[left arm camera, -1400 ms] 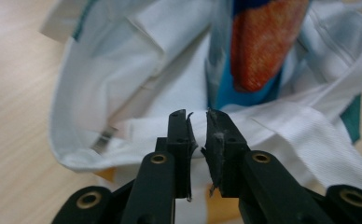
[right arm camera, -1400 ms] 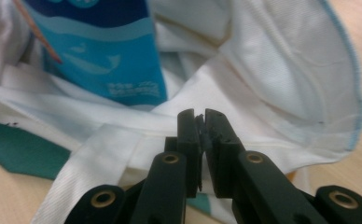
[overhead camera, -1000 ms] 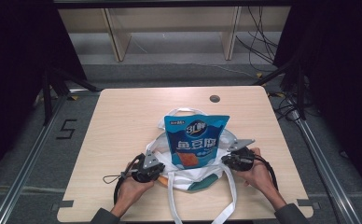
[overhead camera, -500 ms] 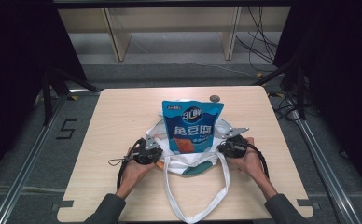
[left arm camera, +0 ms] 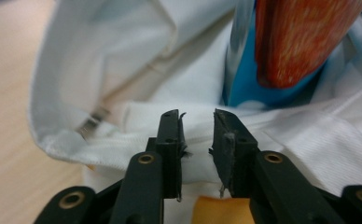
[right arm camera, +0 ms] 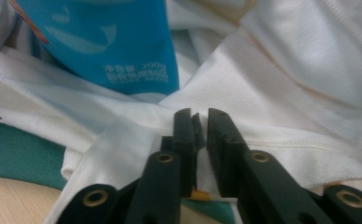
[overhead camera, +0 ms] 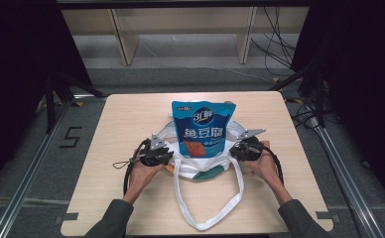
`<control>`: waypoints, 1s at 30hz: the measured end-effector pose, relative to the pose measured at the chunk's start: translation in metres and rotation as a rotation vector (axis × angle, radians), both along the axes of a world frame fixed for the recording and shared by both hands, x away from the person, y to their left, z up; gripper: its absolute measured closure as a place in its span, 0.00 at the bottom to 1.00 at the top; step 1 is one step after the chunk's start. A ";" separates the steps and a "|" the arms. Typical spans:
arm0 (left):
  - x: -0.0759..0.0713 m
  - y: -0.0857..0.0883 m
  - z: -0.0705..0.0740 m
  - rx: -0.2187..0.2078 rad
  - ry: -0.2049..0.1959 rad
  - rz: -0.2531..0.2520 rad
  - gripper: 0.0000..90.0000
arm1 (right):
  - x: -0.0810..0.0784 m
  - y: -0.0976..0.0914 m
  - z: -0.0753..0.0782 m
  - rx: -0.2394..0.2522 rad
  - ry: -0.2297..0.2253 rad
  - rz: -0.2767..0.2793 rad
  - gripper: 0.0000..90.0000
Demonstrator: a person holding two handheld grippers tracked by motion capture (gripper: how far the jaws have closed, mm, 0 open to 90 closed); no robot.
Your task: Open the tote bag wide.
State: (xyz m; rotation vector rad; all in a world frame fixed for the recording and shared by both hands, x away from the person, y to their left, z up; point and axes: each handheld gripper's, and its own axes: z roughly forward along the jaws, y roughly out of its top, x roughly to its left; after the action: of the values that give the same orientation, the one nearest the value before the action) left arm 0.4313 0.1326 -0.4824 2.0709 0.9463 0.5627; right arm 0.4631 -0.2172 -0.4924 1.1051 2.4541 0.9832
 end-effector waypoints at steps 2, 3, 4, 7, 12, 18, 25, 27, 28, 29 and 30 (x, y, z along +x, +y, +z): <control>0.000 0.004 0.012 -0.046 -0.036 0.020 0.78 | 0.000 -0.002 0.006 0.015 -0.022 -0.010 0.88; 0.003 0.007 0.021 -0.056 -0.069 0.038 0.77 | -0.001 -0.003 0.010 0.023 -0.034 -0.007 0.88; 0.005 0.009 0.025 -0.078 -0.089 0.045 0.78 | -0.002 -0.004 0.015 0.047 -0.028 -0.019 0.89; 0.021 0.018 0.035 -0.111 -0.108 0.092 0.80 | -0.005 -0.010 0.022 0.039 -0.070 0.007 0.89; 0.047 0.021 0.019 -0.090 -0.036 0.099 0.85 | -0.010 -0.012 0.030 0.055 -0.071 0.006 0.91; 0.068 0.026 0.010 -0.060 0.011 0.127 0.90 | -0.019 -0.006 0.026 0.054 -0.029 0.040 0.94; 0.088 0.024 -0.011 -0.042 0.089 0.137 0.96 | -0.020 0.003 -0.002 -0.007 0.005 0.073 1.00; 0.090 0.022 -0.017 -0.003 0.102 0.130 0.95 | -0.020 0.003 -0.002 -0.008 0.003 0.072 1.00; 0.091 0.020 -0.018 -0.029 0.115 0.133 0.96 | -0.021 0.004 -0.002 0.001 0.014 0.062 1.00; 0.090 0.018 -0.017 -0.022 0.111 0.139 0.96 | -0.021 0.004 -0.003 -0.013 0.000 0.068 1.00; 0.089 0.018 -0.014 -0.016 0.106 0.135 0.95 | -0.021 0.004 -0.003 -0.013 -0.004 0.070 1.00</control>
State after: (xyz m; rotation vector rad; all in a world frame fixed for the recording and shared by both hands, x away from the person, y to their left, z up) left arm 0.5207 0.1503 -0.4963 2.0499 1.1556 0.5170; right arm 0.4423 -0.2136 -0.4954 1.0188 2.5077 0.9867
